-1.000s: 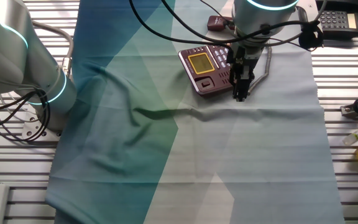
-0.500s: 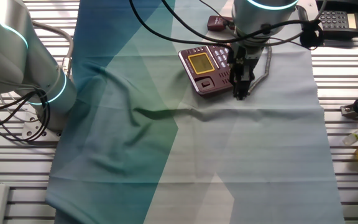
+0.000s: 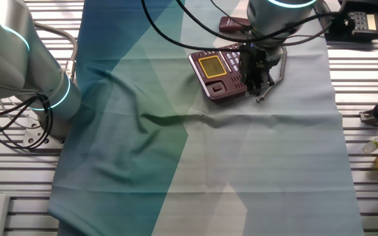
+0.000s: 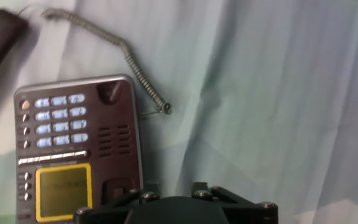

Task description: Place the handset of the telephone on the corresponding phone cradle

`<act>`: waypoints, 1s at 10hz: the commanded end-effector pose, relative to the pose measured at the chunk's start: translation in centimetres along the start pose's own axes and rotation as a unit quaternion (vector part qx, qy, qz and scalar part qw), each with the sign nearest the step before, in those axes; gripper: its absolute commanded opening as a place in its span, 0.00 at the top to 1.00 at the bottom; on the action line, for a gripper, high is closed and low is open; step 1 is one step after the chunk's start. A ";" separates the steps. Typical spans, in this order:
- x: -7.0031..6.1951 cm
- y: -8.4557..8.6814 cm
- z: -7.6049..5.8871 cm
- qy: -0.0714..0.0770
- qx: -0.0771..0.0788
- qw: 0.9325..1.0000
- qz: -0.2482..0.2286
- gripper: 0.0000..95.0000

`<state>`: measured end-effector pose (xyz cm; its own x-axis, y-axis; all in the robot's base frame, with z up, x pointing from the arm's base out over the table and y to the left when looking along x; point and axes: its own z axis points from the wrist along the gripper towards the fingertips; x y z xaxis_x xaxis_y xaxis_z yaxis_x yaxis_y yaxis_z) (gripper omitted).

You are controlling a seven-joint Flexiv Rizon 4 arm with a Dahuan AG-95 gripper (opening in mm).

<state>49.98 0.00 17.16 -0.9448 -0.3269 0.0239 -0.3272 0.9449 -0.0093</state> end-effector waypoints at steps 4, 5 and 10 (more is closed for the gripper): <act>0.0 0.0 0.0 0.002 0.000 1.000 -0.024 1.00; -0.1 0.2 0.1 0.002 0.000 1.000 -0.016 1.00; -3.7 3.8 0.1 0.000 -0.006 0.999 0.039 1.00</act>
<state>51.89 4.43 16.76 -0.9658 -0.2586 0.0194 -0.2588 0.9659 -0.0047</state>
